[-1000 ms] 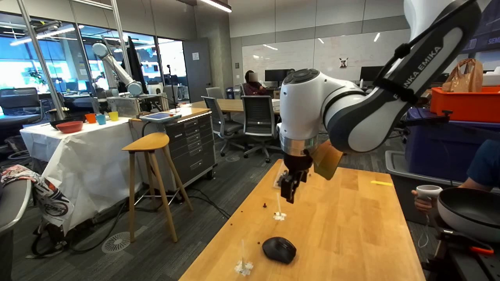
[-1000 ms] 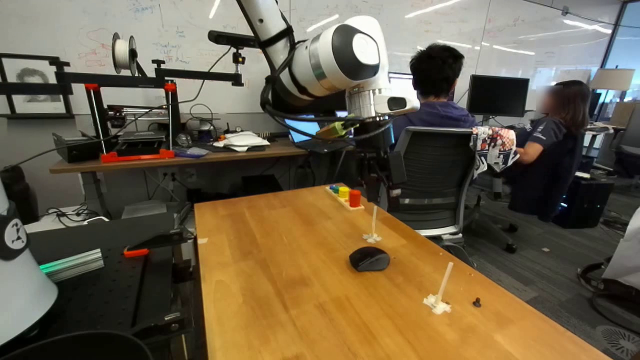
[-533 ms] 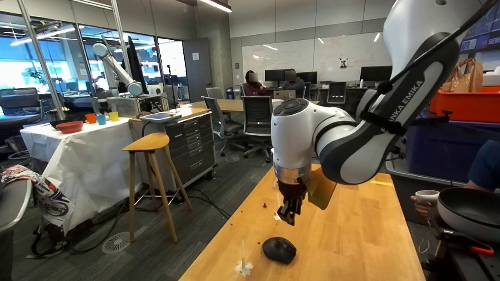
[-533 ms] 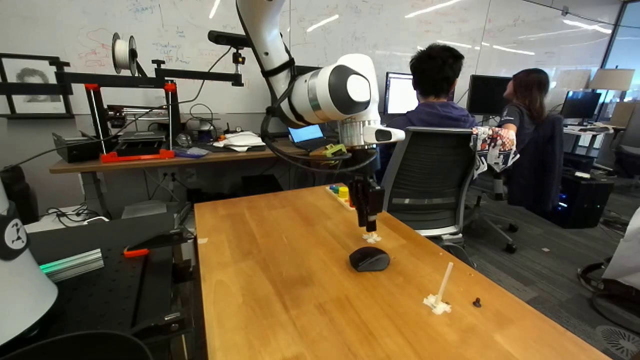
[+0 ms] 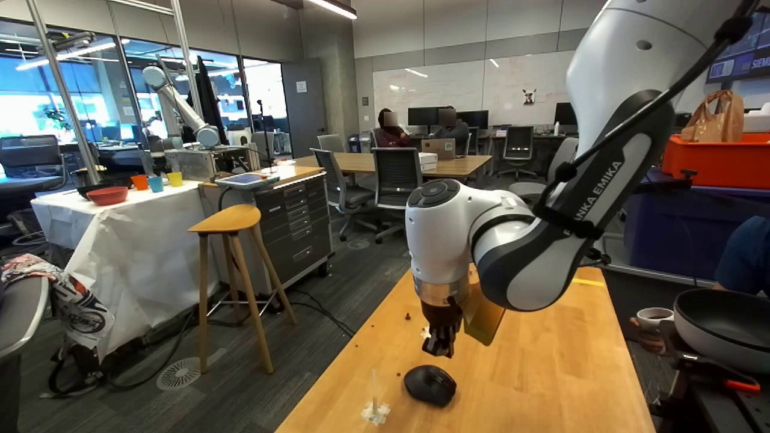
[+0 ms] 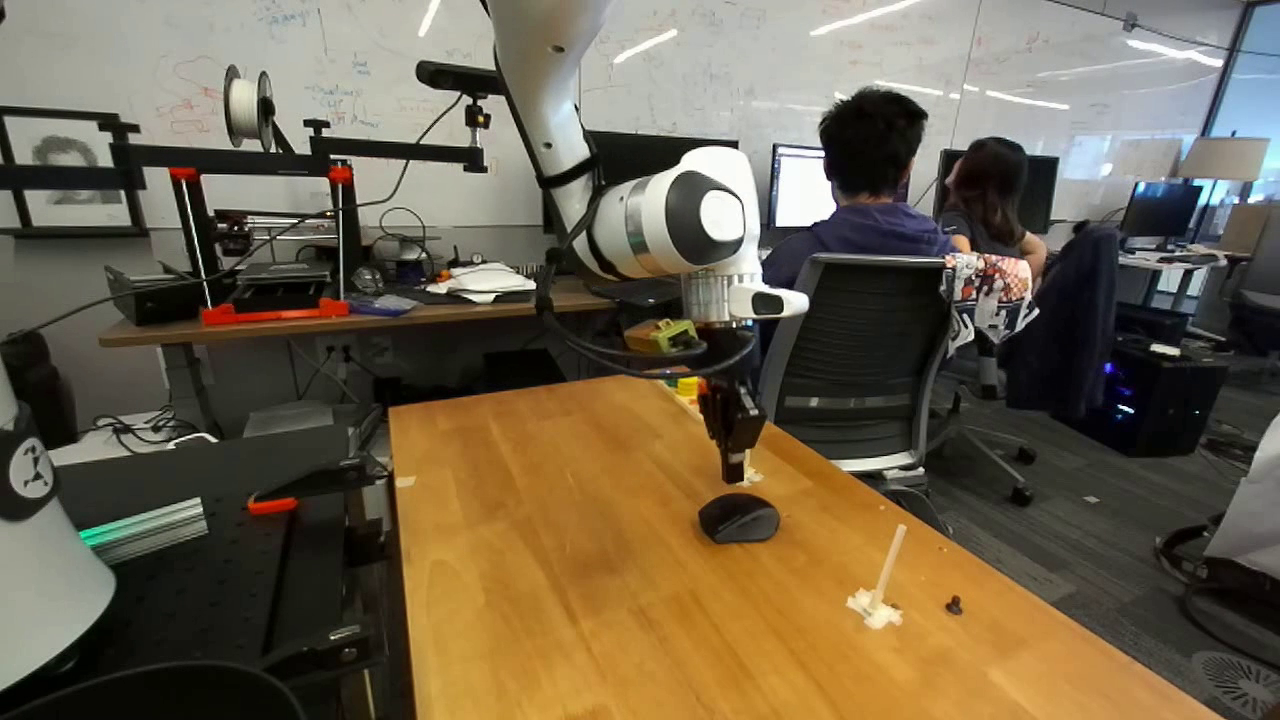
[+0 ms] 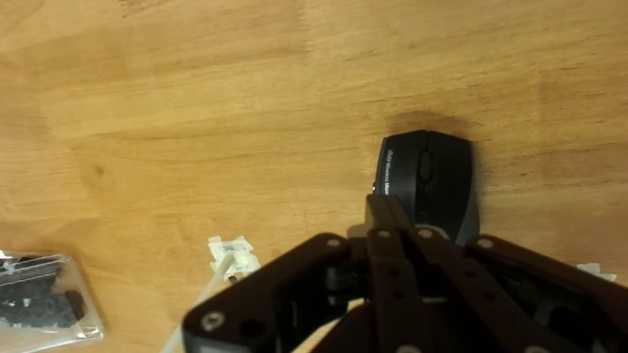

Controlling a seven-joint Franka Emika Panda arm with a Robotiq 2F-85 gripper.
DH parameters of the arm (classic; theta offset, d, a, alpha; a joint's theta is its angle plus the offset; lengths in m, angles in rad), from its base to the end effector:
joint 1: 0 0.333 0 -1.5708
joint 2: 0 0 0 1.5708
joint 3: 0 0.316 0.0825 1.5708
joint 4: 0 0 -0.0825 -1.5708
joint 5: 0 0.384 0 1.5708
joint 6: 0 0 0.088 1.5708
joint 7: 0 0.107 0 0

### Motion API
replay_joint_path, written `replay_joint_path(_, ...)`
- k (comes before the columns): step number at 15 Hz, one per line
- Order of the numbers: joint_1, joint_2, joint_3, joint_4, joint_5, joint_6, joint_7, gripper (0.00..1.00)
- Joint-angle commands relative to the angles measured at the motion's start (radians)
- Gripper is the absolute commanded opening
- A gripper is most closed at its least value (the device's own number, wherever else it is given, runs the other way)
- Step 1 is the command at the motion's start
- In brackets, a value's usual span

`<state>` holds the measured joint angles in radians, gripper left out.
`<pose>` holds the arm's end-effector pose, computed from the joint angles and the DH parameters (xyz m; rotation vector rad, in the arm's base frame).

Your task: Left click the mouse

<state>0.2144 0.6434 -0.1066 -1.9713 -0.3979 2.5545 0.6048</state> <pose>0.5969 0.0701 0.1349 2.8556 -0.1968 0.0506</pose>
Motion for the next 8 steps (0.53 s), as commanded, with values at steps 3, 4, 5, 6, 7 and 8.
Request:
replay_joint_path(3, 0.050, 0.093, -0.035, 0.095, 0.028, -0.009, -0.015, 0.02)
replay_joint_path(4, 0.053, 0.103, -0.037, 0.103, 0.029, -0.010, -0.016, 0.02)
replay_joint_path(5, 0.053, 0.114, -0.037, 0.112, 0.034, -0.013, -0.019, 0.02)
replay_joint_path(6, 0.053, 0.123, -0.038, 0.119, 0.039, -0.016, -0.021, 0.02)
replay_joint_path(7, 0.050, 0.132, -0.036, 0.127, 0.048, -0.020, -0.026, 0.01)
replay_joint_path(8, 0.050, 0.141, -0.037, 0.133, 0.056, -0.021, -0.027, 0.02)
